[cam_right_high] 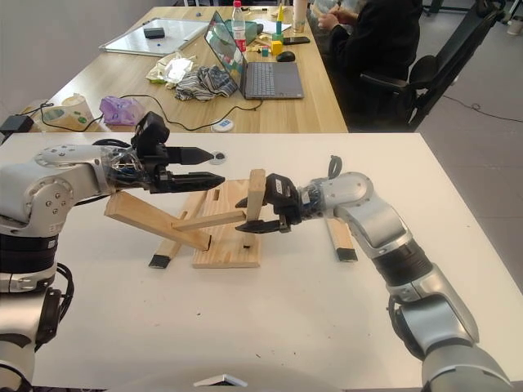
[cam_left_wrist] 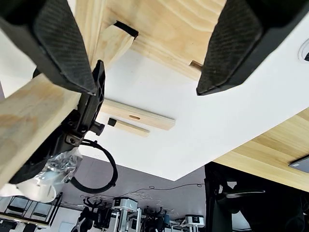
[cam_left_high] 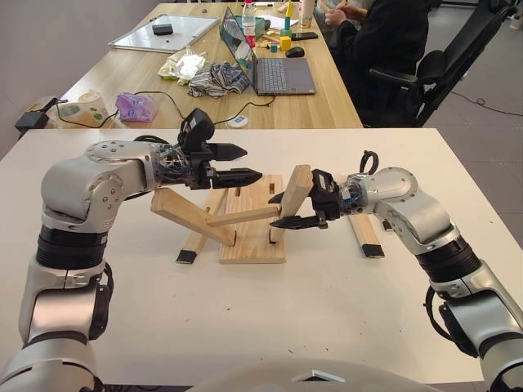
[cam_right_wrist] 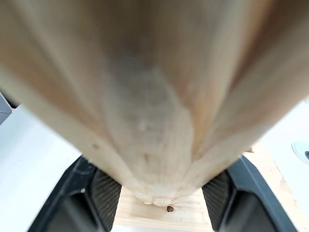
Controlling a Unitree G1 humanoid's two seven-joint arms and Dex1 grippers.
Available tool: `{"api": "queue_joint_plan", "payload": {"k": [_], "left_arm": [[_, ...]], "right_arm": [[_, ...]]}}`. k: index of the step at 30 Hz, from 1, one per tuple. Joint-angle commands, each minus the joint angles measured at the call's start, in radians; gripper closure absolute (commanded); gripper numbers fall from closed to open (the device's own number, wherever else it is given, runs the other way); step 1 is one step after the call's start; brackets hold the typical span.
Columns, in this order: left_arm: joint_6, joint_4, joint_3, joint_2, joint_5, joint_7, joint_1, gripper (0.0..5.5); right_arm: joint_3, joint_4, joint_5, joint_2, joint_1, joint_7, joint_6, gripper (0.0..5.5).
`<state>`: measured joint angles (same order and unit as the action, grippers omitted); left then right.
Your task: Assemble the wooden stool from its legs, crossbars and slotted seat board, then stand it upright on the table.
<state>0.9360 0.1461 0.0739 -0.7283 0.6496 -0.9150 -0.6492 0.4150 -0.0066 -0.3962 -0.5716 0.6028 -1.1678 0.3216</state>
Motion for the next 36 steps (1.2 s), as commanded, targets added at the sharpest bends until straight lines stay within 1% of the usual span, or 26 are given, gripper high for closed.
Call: {"api": "queue_joint_plan", "payload": {"k": [1, 9, 17, 21, 24, 27, 36], "left_arm": [[-0.090, -0.016, 0.106, -0.051, -0.141, -0.034, -0.037, 1.67], [-0.072, -0.009, 0.087, -0.008, -0.115, -0.083, -0.069, 1.67], [-0.056, -0.013, 0.051, 0.013, -0.100, -0.053, -0.058, 1.67], [-0.042, -0.002, 0.031, 0.028, -0.093, -0.031, -0.049, 1.67], [-0.037, 0.007, 0.024, 0.043, -0.091, -0.013, -0.037, 1.67], [-0.032, 0.014, 0.016, 0.049, -0.087, -0.002, -0.030, 1.67], [-0.027, 0.006, 0.013, 0.040, -0.082, -0.009, -0.039, 1.67]], "right_arm": [[0.145, 0.137, 0.160, -0.143, -0.090, -0.076, 0.167, 3.45], [0.211, 0.182, 0.235, -0.168, -0.110, -0.048, 0.127, 3.45], [0.311, 0.264, 0.344, -0.163, -0.138, -0.014, 0.084, 3.45], [0.363, 0.324, 0.391, -0.159, -0.112, -0.035, 0.068, 3.45], [0.425, 0.382, 0.442, -0.153, -0.097, -0.057, 0.040, 3.45], [0.457, 0.426, 0.457, -0.155, -0.094, -0.072, 0.017, 3.45], [0.443, 0.546, 0.378, -0.116, -0.179, -0.040, -0.012, 3.45]]}}
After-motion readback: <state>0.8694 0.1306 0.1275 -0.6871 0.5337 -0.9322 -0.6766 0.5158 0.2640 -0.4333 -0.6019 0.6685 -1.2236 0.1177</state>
